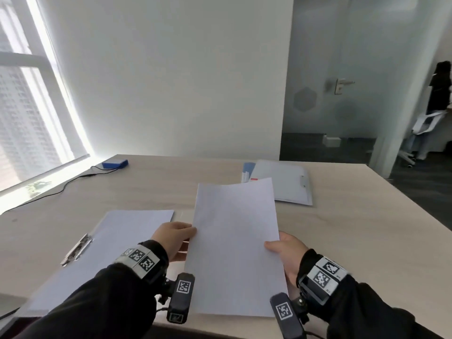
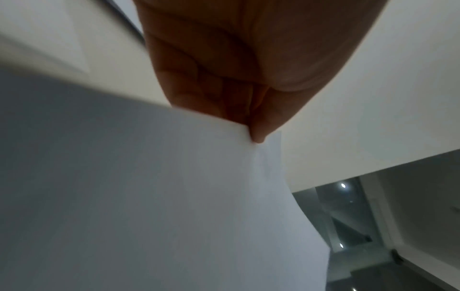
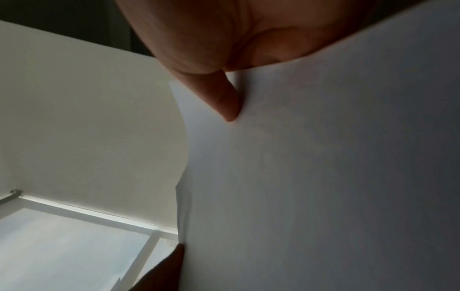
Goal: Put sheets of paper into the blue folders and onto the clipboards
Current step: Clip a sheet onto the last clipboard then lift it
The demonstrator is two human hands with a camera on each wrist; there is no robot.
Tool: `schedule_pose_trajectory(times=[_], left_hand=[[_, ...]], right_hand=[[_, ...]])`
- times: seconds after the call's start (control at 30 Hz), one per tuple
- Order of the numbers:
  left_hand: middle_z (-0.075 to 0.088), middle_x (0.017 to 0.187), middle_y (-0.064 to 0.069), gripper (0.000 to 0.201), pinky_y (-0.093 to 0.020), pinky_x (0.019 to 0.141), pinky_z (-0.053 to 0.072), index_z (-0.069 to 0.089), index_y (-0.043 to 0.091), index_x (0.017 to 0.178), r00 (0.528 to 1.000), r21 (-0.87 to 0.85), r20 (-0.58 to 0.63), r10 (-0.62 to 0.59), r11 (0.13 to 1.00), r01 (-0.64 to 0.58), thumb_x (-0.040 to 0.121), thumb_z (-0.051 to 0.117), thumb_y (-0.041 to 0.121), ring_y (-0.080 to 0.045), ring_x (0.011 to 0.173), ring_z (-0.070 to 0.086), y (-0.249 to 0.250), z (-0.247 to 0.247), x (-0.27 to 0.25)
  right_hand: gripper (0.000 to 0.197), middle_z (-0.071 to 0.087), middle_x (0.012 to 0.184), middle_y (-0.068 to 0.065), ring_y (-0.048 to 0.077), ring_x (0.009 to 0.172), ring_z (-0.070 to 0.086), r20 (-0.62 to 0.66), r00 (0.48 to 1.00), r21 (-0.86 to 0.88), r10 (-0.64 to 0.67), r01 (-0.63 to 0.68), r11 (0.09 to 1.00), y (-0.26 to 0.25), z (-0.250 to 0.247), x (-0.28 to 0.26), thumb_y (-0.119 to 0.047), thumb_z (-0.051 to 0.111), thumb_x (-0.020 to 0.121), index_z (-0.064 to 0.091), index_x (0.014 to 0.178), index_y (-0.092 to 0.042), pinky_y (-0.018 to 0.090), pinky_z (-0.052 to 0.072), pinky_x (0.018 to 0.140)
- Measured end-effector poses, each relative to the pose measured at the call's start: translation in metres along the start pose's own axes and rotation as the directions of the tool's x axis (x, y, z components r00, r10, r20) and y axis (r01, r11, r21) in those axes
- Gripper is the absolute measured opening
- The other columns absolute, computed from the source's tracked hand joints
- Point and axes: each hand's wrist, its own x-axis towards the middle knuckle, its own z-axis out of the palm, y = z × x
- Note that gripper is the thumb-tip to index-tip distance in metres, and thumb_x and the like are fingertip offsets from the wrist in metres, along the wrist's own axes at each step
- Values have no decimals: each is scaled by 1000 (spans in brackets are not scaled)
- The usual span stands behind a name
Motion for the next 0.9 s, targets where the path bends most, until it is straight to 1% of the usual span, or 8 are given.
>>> schedule_pose_trajectory(times=[0.13,0.2,0.27,0.37,0.5,0.6,0.77,0.9], left_hand=[[75,79,-12,19,-36,63,59,67,6,101,992,34,-48,-115,993,117,84,69,11,-27,65,71,-19,-29,8],[70,72,-11,20,-28,50,52,67,4,102,986,52,-65,-152,986,156,83,71,10,-23,52,65,-27,-38,9],[69,72,-15,21,-32,48,54,66,0,102,983,58,-71,-170,983,174,82,70,7,-26,51,65,-32,-44,12],[71,78,-20,15,-56,75,55,66,1,95,979,66,-64,-195,978,199,82,70,5,-34,68,66,-34,-45,15],[71,68,-15,9,-43,65,57,64,5,90,972,48,-77,-222,973,226,83,69,5,-29,58,66,-31,-44,20],[72,68,-15,12,-50,75,53,63,4,93,967,52,-72,-244,967,248,83,68,6,-33,67,67,-27,-43,25],[72,73,-18,19,-42,62,52,60,0,101,963,91,-48,-265,959,269,85,66,9,-36,71,64,-17,-42,31],[75,85,-18,23,-51,73,59,62,-4,102,969,116,-49,-241,963,245,86,65,14,-38,75,72,-8,-38,27]], right_hand=[[9,66,73,7,21,53,62,84,989,-79,121,-115,990,-3,9,4,-11,54,91,61,87,-10,33,54,60],[8,64,71,7,20,50,61,103,980,-137,171,-156,978,-4,10,8,-13,54,91,60,85,-13,29,52,52],[8,66,66,5,18,47,61,109,975,-192,191,-168,967,-5,12,13,-12,54,91,61,86,-12,24,48,43],[10,67,57,4,17,43,60,102,976,-234,194,-166,958,-6,15,18,-8,53,91,60,85,-10,23,48,42],[9,70,62,7,20,49,61,99,975,-249,197,-167,954,-10,18,24,-8,55,91,61,85,-9,27,50,50],[8,71,66,7,20,53,63,87,977,-262,193,-165,951,-15,19,29,-9,54,91,62,90,-9,27,49,51],[25,75,82,12,21,58,67,65,978,-291,201,-174,941,-22,18,32,-21,58,89,65,107,-6,23,49,51],[29,77,91,15,23,66,68,51,978,-265,203,-182,947,-26,16,33,-28,60,86,64,108,-10,25,48,52]])
